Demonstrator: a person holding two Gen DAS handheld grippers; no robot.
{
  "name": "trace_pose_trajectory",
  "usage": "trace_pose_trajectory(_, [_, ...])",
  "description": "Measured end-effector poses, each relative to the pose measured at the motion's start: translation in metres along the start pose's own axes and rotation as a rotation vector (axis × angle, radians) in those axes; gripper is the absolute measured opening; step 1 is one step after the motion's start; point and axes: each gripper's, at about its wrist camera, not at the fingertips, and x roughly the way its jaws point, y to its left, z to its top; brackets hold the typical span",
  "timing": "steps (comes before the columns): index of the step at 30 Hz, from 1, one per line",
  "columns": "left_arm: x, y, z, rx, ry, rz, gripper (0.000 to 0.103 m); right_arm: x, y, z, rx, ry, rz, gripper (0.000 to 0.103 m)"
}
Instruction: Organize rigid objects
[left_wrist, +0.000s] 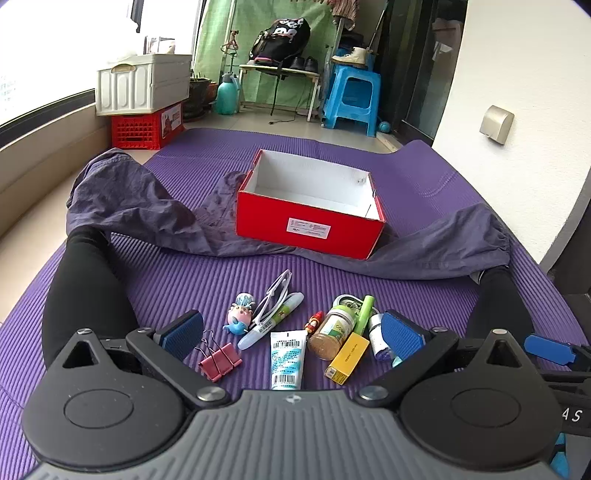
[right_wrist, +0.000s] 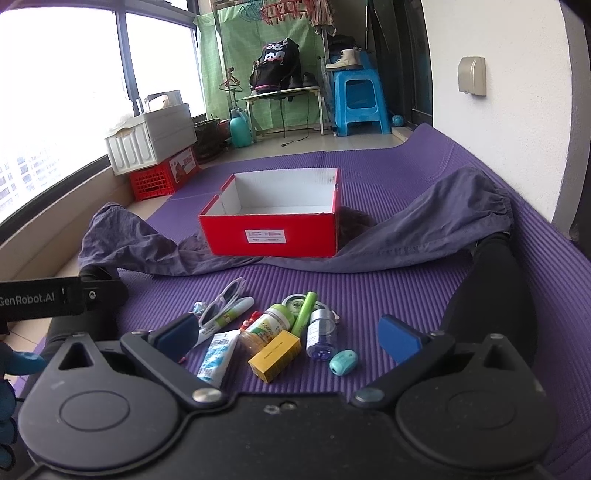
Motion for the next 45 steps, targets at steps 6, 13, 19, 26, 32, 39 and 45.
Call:
trace_pose_trajectory(6, [0.001,-0.001,0.0,0.011,0.001,-0.008,0.103,0.0,0.002,0.0,-0.021,-0.023,0.009,0.103])
trace_pose_trajectory(13, [0.011,0.0,0.002,0.028,0.001,0.001,0.103,0.006,0.006,0.003,-0.072,-0.036,-0.004,0.103])
trace_pose_trajectory(19, [0.026,-0.005,0.004,0.06,0.0,-0.011,0.103,0.023,0.007,0.011,-0.086,-0.058,-0.028,0.101])
trace_pose_trajectory(26, [0.055,-0.001,0.008,0.065,0.032,0.011,0.103,0.047,-0.003,0.013,-0.071,-0.032,-0.052,0.1])
trace_pose_trajectory(32, [0.093,0.015,0.013,0.032,0.091,0.057,0.103,0.078,-0.021,0.01,-0.038,0.052,-0.07,0.098])
trace_pose_trajectory(39, [0.138,0.018,0.019,0.067,0.109,0.099,0.103,0.117,-0.026,0.013,-0.044,0.102,-0.076,0.094])
trace_pose_trajectory(45, [0.178,0.028,0.022,0.011,0.163,0.078,0.103,0.159,-0.03,0.018,-0.051,0.17,-0.084,0.091])
